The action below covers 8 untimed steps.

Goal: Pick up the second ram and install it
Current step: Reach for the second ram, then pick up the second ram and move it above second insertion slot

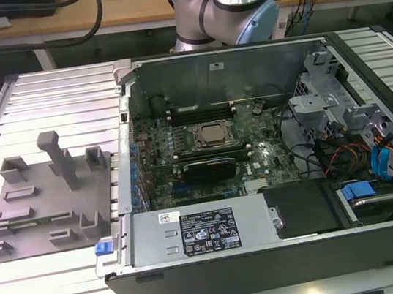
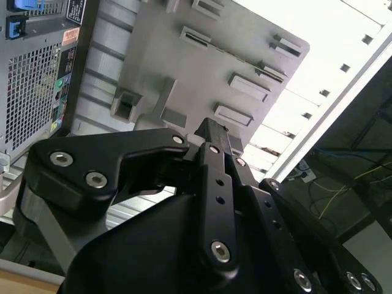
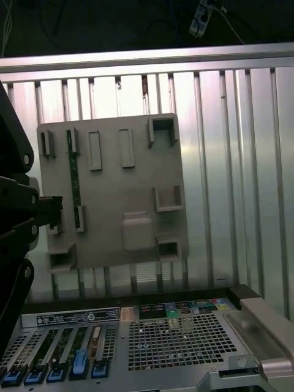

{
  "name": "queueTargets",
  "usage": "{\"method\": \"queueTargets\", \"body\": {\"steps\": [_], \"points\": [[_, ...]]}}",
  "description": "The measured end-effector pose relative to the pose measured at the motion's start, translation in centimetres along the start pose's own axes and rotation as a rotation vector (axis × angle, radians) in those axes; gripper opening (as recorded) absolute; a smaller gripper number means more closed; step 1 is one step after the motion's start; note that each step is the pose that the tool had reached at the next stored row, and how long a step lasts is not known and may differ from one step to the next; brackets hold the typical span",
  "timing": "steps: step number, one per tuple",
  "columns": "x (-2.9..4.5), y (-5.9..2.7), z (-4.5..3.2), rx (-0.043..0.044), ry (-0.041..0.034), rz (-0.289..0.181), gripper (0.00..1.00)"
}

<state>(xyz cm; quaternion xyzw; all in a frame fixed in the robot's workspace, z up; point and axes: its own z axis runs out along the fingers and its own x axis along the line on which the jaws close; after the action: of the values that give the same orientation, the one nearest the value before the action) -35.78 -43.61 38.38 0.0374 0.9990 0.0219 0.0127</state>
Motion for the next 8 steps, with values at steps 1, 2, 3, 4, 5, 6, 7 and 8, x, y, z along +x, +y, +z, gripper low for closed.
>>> {"method": "queueTargets", "body": {"steps": [1, 2, 3, 4, 5, 6, 7, 8], "points": [[0.00, 0.00, 0.00, 0.0000, 0.0000, 0.000, 0.08], [0.00, 0.00, 0.00, 0.0000, 0.0000, 0.000, 0.08], [0.00, -0.01, 0.00, 0.0000, 0.0001, 0.000, 0.08], [0.00, -0.01, 0.00, 0.0000, 0.0000, 0.000, 0.08], [0.00, -0.01, 0.00, 0.0000, 0.0000, 0.000, 0.08], [0.00, -0.01, 0.00, 0.0000, 0.0000, 0.000, 0.08], [0.00, -0.01, 0.00, 0.0000, 0.0000, 0.000, 0.08], [0.00, -0.01, 0.00, 0.0000, 0.0000, 0.000, 0.08]]}}
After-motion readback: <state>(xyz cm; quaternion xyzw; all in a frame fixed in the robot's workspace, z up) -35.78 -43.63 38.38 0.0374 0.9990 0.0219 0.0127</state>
